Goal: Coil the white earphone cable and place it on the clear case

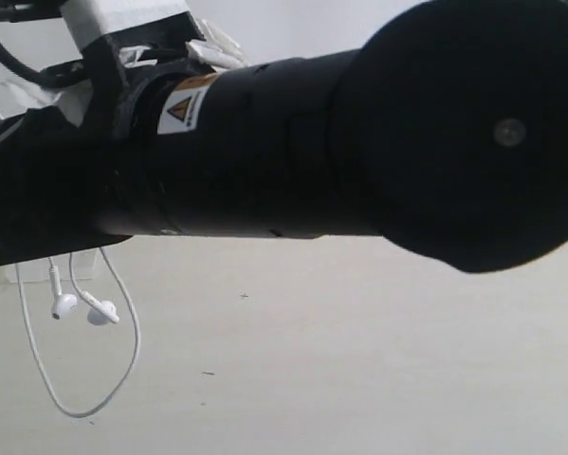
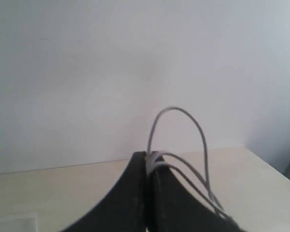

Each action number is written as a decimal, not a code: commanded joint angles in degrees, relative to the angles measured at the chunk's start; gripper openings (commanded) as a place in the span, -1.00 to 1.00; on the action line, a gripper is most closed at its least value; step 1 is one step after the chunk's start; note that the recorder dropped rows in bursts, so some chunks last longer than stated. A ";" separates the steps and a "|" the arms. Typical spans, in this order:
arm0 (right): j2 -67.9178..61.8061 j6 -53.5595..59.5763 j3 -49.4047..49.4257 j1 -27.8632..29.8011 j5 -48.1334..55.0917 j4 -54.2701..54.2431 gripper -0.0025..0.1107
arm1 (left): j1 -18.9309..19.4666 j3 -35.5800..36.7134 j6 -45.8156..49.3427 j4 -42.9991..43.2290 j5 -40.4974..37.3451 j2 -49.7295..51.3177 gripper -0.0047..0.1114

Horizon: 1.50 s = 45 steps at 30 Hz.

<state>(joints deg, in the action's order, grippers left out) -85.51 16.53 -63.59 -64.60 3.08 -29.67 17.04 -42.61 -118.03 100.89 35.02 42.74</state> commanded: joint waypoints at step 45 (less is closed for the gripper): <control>10.13 0.42 0.26 2.12 -2.31 1.40 -0.96 | 0.35 8.13 2.21 -0.94 25.41 -0.28 0.15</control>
<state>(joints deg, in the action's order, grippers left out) -76.50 16.53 -63.59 -62.85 1.48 -28.81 17.07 -35.07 -115.78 100.66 58.19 42.70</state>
